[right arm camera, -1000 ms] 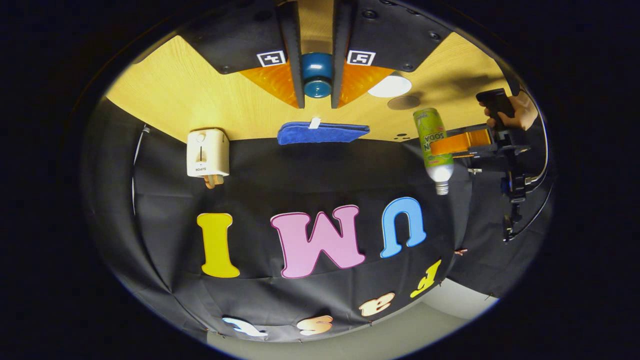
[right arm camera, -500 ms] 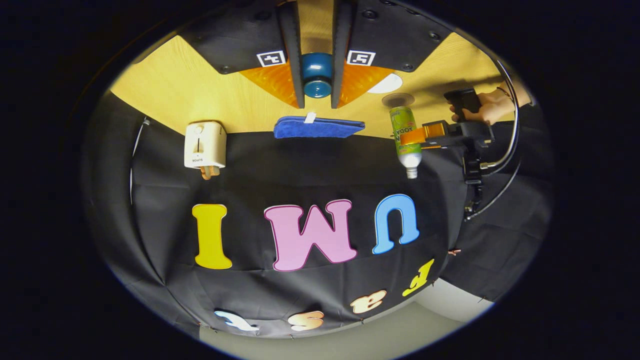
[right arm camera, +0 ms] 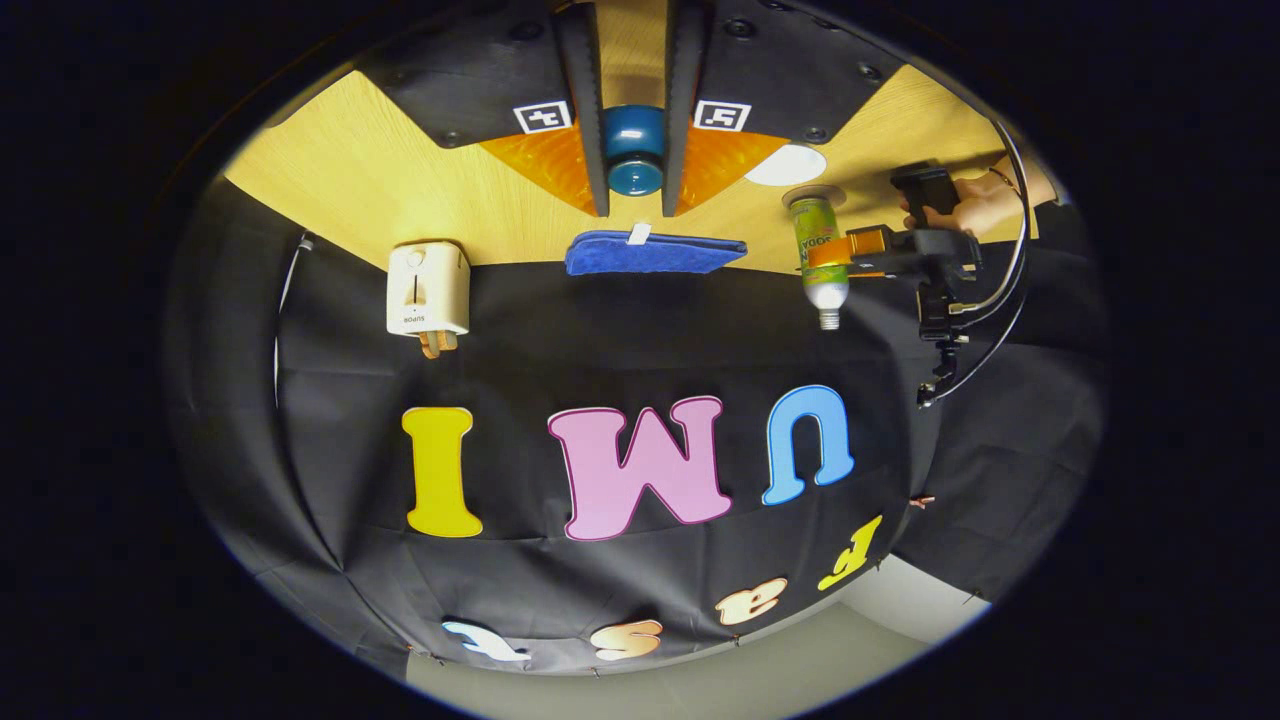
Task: Open the teacup lid with one hand, grasp the water bottle and pour water into the teacup with the other hand; after pouring, place the water bottle on the coaster and then close the teacup lid.
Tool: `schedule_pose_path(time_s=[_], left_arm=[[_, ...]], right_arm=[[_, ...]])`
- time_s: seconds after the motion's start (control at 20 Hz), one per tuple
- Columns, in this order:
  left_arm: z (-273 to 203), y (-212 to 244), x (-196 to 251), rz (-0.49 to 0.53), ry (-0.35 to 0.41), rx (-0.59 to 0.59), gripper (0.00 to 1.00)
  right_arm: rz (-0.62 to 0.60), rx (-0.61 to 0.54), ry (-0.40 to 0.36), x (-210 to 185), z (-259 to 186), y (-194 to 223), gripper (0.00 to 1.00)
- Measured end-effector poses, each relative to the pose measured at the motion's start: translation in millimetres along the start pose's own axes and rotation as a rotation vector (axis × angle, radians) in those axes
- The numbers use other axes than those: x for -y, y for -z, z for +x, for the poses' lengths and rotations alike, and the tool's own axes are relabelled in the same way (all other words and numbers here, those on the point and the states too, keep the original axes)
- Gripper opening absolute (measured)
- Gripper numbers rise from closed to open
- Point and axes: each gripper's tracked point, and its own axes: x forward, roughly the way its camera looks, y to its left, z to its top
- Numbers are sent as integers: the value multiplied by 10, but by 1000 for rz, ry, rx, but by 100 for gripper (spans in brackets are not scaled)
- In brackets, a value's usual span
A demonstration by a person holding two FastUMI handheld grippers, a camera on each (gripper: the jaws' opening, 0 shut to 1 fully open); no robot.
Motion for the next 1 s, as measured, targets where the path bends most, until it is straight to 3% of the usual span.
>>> schedule_pose_path(time_s=[0.55,1.0], left_arm=[[-37,213,-36,-43,-12,-69,85],[-608,189,-73,-58,2,-69,89]], right_arm=[[8,-6,-32,-142,5,23,30],[43,-32,-158,-843,280,84,30]])
